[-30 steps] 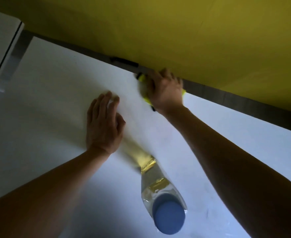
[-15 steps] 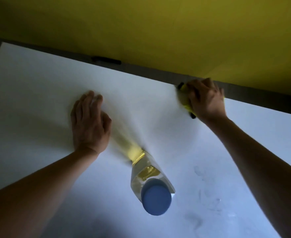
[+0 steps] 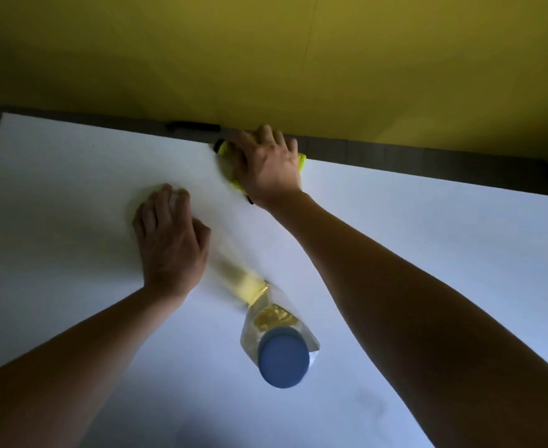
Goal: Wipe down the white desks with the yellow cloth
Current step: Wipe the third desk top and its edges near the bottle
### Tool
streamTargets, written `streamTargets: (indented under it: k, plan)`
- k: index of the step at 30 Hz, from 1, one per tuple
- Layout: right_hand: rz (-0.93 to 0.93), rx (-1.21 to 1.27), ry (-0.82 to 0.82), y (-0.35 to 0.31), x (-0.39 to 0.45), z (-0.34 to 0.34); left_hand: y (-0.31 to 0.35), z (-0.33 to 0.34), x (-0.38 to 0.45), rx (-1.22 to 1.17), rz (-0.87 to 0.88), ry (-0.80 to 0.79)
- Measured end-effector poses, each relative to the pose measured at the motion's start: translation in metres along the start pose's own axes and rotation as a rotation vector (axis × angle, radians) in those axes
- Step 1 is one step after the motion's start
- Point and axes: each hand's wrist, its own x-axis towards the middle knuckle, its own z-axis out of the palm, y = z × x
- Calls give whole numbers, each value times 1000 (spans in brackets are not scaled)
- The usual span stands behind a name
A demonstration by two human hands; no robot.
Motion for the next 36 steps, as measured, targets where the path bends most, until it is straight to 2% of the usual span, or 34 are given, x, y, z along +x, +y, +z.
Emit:
streamTargets:
  k: [3,6,8,14,19,21,25,28,31,34,36]
  plan:
    - [-22,36,0,18,-5,-5,17,-25,22,-80,172,-137]
    - [0,39,-35,52,-14,-15,51,-51,48,-136,378,-461]
    - [32,44,-37,85,-27,-26,78,-63,54,-66,367,-671]
    - [106,36,-39,183,-70,-67,128,-77,52,146,214,-1005]
    - [120,1,-30,215,-81,-75,140,-79,54,276,196,-1056]
    - [106,-4,-43,196,-73,-67,145,-84,56,306,187,-1039]
    - [-38,28,-85,137,-46,-48,166,-88,54,279,203,-976]
    - [-106,28,-110,122,-33,-46,192,-85,36,272,217,-992]
    - [-110,37,-124,142,-41,-52,213,-79,23,328,160,-1021]
    - [-33,29,-81,192,-63,-64,229,-74,21,391,104,-1070]
    - [13,18,-48,232,-78,-78,238,-68,19,399,78,-1016]
